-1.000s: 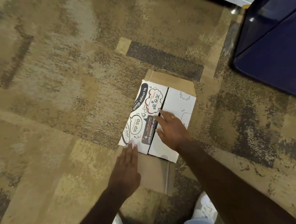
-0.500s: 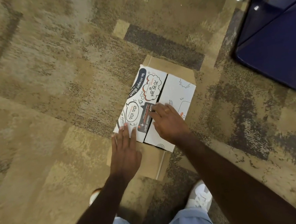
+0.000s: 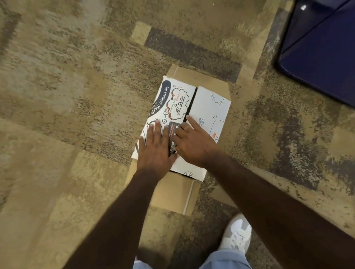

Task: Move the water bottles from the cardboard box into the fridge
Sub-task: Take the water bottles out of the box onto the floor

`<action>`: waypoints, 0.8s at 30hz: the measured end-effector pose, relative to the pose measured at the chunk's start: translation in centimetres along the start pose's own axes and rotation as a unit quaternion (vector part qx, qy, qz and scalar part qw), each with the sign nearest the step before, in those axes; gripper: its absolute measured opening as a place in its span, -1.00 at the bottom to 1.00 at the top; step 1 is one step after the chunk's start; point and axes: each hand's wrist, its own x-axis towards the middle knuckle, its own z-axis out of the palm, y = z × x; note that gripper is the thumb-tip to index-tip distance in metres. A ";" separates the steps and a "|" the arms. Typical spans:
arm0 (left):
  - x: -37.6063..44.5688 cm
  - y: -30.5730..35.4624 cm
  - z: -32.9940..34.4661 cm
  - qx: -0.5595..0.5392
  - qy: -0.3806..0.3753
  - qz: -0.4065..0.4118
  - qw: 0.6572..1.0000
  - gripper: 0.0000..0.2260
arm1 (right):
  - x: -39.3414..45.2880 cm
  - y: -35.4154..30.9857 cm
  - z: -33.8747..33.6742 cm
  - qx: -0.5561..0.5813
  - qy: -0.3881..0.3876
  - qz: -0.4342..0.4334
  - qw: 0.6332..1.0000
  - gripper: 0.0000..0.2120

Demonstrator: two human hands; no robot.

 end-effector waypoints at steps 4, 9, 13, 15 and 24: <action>0.1 -0.1 -0.3 -0.002 0.027 0.048 0.998 -0.35 | 0.1 0.1 -1.7 0.009 0.012 0.038 0.999 -0.68; 1.1 0.4 -0.8 0.039 -0.001 0.033 0.999 -0.33 | -1.8 0.6 -4.3 0.007 -0.031 0.151 0.988 -0.68; 1.5 1.1 -0.6 0.055 -0.003 0.017 0.998 -0.17 | -3.1 0.2 -5.2 0.015 -0.089 0.205 0.975 -0.57; 1.5 1.5 -0.8 0.039 -0.001 0.011 0.999 -0.16 | -4.0 -0.1 -5.4 0.016 -0.113 0.234 0.966 -0.49; -2.2 -2.0 -6.2 -0.155 0.163 -0.008 0.974 -0.28 | -7.9 0.2 -3.1 0.117 -0.137 0.314 0.932 -0.40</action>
